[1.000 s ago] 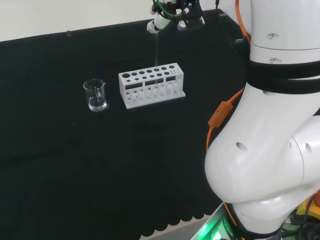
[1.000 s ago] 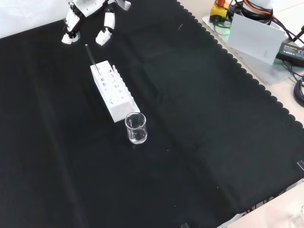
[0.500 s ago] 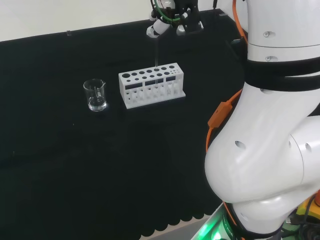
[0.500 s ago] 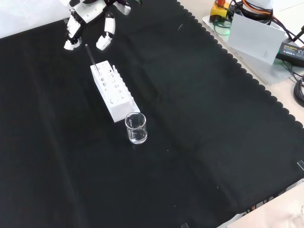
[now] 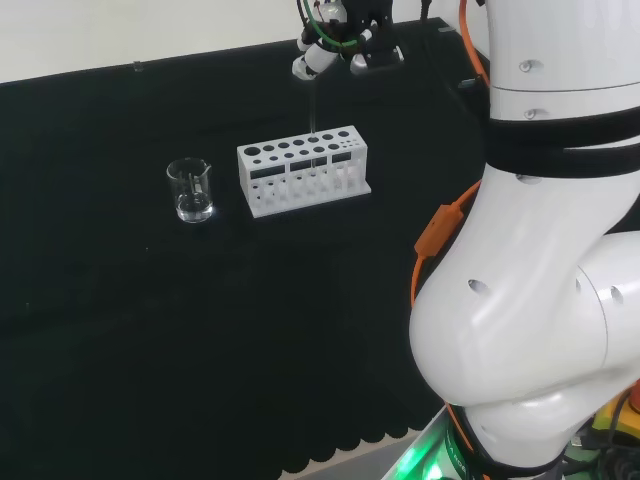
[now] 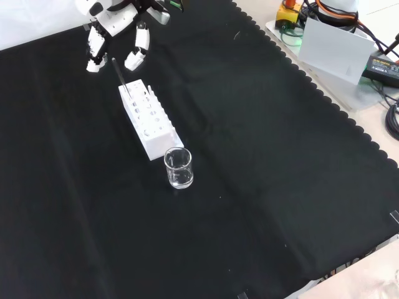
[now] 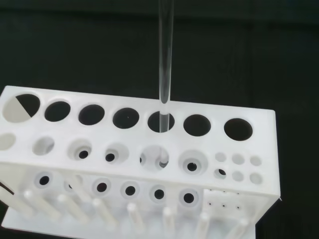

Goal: Take the glass rod from the white test tube rack.

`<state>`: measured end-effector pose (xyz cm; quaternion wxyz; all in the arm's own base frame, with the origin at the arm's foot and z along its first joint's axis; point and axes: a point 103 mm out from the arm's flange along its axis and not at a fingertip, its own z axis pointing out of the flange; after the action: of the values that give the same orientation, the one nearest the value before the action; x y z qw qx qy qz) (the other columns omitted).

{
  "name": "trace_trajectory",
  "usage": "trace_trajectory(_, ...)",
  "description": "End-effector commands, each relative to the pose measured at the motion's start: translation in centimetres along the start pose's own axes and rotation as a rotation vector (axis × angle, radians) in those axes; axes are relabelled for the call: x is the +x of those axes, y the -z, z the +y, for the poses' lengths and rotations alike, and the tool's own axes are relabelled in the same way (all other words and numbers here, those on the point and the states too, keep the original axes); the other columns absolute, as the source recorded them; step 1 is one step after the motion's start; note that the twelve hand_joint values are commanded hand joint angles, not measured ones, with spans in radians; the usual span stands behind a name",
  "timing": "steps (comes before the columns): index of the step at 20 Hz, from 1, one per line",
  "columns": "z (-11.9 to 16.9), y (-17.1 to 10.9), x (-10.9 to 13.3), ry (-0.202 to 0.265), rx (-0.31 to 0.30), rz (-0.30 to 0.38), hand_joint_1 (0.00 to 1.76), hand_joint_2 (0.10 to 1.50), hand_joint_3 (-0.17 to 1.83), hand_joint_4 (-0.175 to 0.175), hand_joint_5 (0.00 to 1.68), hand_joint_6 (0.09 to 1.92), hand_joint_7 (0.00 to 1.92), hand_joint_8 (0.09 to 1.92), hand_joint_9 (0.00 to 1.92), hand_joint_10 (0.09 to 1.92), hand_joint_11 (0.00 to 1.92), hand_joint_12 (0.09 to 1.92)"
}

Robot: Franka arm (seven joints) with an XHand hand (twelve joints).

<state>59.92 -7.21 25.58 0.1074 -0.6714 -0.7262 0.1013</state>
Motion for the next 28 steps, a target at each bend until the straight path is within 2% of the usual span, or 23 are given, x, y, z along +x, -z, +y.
trace_trajectory(1, 0.3, -0.5, -0.4, -0.002, 0.013, -0.008, 0.62, 0.86, 0.57, -0.109, 0.51, 0.11, 0.52, 0.8, 0.72, 0.74, 0.64, 1.3)
trace_trajectory(3, 0.5, -0.6, -0.5, -0.001, 0.017, -0.016, 0.65, 0.86, 0.56, -0.111, 0.51, 0.19, 0.52, 0.79, 0.73, 0.72, 0.65, 1.29)
trace_trajectory(7, 0.7, -0.7, -0.6, 0.002, 0.018, -0.021, 0.73, 0.85, 0.56, -0.118, 0.46, 0.6, 0.54, 0.78, 0.76, 0.69, 0.68, 1.27)
trace_trajectory(10, 0.9, -0.8, -0.7, 0.002, 0.018, -0.024, 0.8, 0.84, 0.58, -0.124, 0.5, 0.78, 0.56, 0.78, 0.8, 0.68, 0.72, 1.26)
trace_trajectory(15, 1.7, -1.3, -0.8, 0.004, 0.012, -0.024, 0.85, 0.84, 0.61, -0.134, 0.56, 0.88, 0.59, 0.77, 0.86, 0.67, 0.77, 1.24)
trace_trajectory(27, 1.7, -1.0, 0.0, 0.015, -0.011, -0.038, 0.94, 0.83, 0.7, -0.168, 0.72, 0.96, 0.74, 0.74, 1.05, 0.61, 0.91, 1.19)
trace_trajectory(28, 1.7, -1.0, 0.1, 0.016, -0.015, -0.038, 0.98, 0.9, 0.57, -0.131, 0.77, 1.06, 0.78, 0.74, 1.08, 0.6, 0.93, 1.18)
